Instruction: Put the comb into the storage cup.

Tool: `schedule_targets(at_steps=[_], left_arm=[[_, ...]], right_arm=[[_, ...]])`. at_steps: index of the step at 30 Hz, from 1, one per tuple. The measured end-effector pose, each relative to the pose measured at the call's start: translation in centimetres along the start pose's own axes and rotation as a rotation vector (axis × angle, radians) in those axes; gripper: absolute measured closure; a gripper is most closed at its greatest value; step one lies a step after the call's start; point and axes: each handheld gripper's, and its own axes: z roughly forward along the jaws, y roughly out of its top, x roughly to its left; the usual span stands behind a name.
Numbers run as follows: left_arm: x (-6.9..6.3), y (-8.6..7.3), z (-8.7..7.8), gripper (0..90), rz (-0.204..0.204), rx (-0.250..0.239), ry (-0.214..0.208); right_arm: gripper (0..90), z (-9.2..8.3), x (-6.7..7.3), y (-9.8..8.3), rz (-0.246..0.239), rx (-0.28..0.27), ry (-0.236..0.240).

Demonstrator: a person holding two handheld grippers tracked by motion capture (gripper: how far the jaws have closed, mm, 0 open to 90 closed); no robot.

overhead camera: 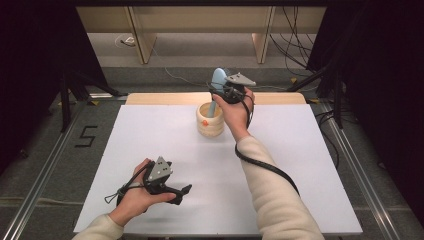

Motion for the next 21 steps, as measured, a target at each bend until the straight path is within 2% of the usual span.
schedule_targets(at_steps=[21], left_arm=[[-0.01,0.02,0.01,0.0,-0.004,-0.003,-0.001]], right_arm=[[50.3,0.39,-0.07,-0.59,0.01,0.014,-0.008]])
